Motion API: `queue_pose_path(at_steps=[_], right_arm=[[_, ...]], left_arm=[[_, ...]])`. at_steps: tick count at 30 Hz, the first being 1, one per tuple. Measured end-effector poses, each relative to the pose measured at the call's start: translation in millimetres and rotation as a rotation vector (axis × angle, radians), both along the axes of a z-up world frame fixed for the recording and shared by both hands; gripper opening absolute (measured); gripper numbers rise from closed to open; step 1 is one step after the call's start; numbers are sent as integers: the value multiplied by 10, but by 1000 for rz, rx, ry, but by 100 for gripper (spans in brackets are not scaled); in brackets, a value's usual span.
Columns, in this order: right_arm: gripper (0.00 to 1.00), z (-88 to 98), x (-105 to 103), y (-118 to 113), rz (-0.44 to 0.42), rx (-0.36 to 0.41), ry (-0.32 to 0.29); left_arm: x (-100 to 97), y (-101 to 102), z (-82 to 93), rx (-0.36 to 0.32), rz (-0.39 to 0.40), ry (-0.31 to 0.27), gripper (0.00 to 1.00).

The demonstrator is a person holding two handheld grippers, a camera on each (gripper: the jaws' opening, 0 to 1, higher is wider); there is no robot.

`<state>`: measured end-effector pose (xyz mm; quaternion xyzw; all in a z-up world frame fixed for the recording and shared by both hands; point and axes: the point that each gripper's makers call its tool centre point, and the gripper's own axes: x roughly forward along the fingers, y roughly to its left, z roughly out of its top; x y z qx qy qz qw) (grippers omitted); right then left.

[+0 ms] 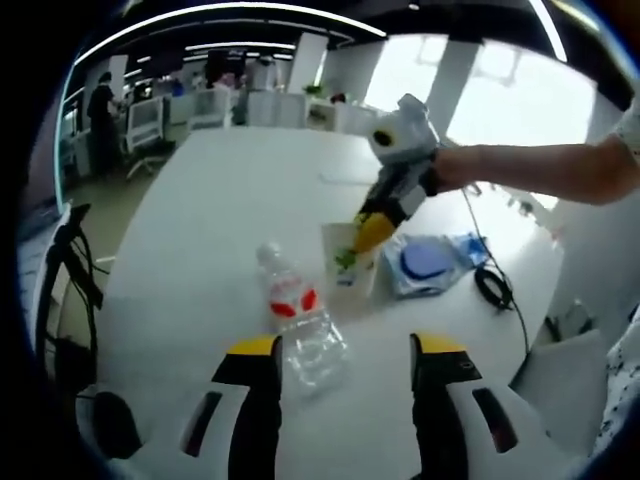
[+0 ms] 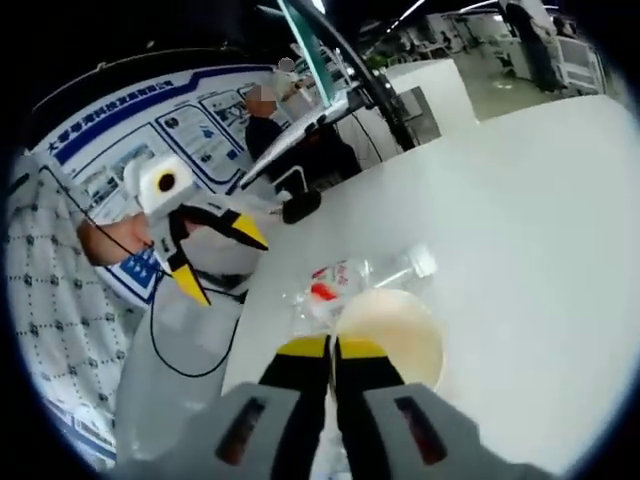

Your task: Arrange the tabletop items into an orderly group along one side of the table until the central work area is clear of visible clutter.

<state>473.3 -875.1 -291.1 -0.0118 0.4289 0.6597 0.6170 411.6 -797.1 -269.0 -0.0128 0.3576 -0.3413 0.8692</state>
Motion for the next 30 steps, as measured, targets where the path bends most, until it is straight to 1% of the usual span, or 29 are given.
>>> queue_pose_path(at_steps=[4, 7, 9, 11, 12, 13, 15, 18, 19, 22, 23, 30], right_arm=[[0, 63, -35, -40, -17, -1, -71], [0, 148, -68, -79, -54, 5, -120], [0, 177, -80, -126, -67, -13, -173], [0, 196, -87, -150, -79, -20, -203], [0, 213, -112, -167, -83, -27, -227], [0, 220, -139, -181, -84, -33, -236], [0, 244, -156, -209, -97, -41, -281], [0, 299, -172, -226, -139, -42, -334], [0, 313, -181, -233, -148, -47, -364], [0, 320, -207, -256, -152, -77, -434], [0, 327, -195, -269, -162, -91, -473], [0, 333, -238, -270, -164, -119, -580]], left_arm=[[-36, -21, 15, -3, -3, -4, 47], [-76, -56, 25, -7, -14, -5, 47], [-93, -70, 42, -10, -19, -9, 47], [-98, -81, 55, -18, -19, -10, 47], [-100, -84, 58, -16, -21, -13, 47], [-101, -85, 60, -16, -23, -14, 47], [-102, -99, 78, -20, -27, -17, 46], [-109, -122, 106, -25, -33, -23, 46], [-114, -129, 113, -26, -35, -25, 46], [-133, -153, 123, -28, -43, -27, 46], [-140, -159, 125, -29, -45, -27, 46], [-199, -170, 129, -30, -50, -26, 46]])
